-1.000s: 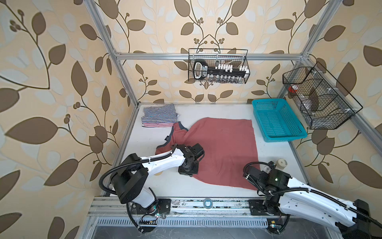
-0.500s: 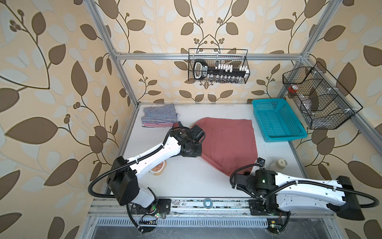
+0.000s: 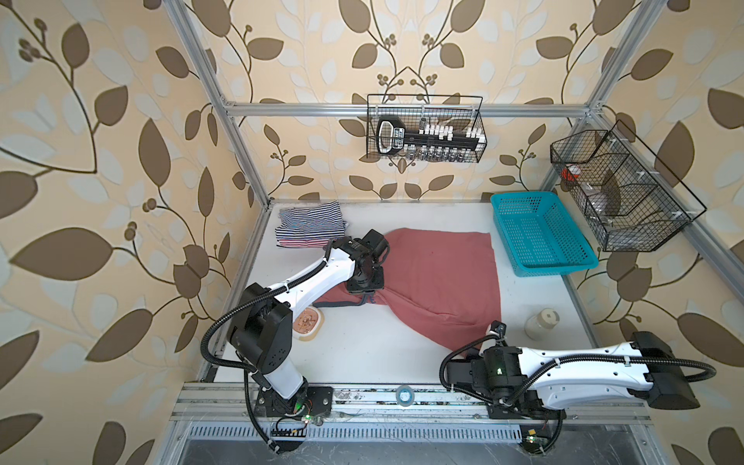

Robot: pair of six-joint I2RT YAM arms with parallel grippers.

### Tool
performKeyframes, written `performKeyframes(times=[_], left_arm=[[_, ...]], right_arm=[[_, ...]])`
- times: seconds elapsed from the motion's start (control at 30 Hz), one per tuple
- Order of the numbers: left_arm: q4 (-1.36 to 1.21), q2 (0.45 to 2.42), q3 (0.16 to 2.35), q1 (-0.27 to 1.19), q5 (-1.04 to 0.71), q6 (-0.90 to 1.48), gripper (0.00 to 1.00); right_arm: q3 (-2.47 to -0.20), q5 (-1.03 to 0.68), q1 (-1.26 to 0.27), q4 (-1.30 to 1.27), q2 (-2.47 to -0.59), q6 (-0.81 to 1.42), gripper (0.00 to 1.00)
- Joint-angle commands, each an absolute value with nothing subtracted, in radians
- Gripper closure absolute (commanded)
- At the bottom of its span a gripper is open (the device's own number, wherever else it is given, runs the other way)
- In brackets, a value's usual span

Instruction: Fold and stack the tank tops

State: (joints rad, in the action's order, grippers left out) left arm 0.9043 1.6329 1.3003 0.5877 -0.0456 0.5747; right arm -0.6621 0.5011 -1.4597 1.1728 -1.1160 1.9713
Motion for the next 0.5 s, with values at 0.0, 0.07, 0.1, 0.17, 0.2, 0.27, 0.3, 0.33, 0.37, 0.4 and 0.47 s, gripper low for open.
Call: performKeyframes(times=[0.0,0.07,0.1,0.17,0.2,0.27,0.3,0.33,0.37,0.4,0.47], left_arm=[[0.917,1.630,1.313,0.584,-0.056,0.556,1.00],[0.920,1.622,1.310,0.577,-0.049,0.555,1.00],[0.920,1.618,1.306,0.574,-0.047,0.555,1.00],[0.923,1.610,1.302,0.566,-0.046,0.555,1.00],[0.924,1.607,1.301,0.561,-0.045,0.555,1.00],[0.922,1.601,1.299,0.558,-0.048,0.555,1.00],[0.921,1.598,1.299,0.558,-0.054,0.555,1.00],[0.920,1.595,1.299,0.557,-0.062,0.554,1.00],[0.920,1.591,1.299,0.558,-0.069,0.552,1.00],[0.920,1.585,1.298,0.558,-0.076,0.550,1.00],[0.922,1.575,1.297,0.558,-0.076,0.548,1.00]], right_arm=[[-0.673,0.454,-1.470,1.246,-1.126,2.301,0.49],[-0.645,0.450,-1.470,1.229,-1.105,2.325,0.50],[-0.628,0.448,-1.470,1.212,-1.093,2.337,0.50],[-0.559,0.435,-1.468,1.144,-1.056,2.360,0.51],[-0.513,0.423,-1.469,1.098,-1.031,2.375,0.51],[-0.430,0.401,-1.472,1.014,-0.991,2.418,0.52],[-0.392,0.396,-1.479,0.977,-0.974,2.448,0.53],[-0.376,0.407,-1.488,0.967,-0.967,2.478,0.55],[-0.376,0.423,-1.497,0.982,-0.968,2.512,0.56],[-0.388,0.443,-1.499,1.018,-0.976,2.528,0.57],[-0.422,0.471,-1.499,1.083,-0.995,2.549,0.57]])
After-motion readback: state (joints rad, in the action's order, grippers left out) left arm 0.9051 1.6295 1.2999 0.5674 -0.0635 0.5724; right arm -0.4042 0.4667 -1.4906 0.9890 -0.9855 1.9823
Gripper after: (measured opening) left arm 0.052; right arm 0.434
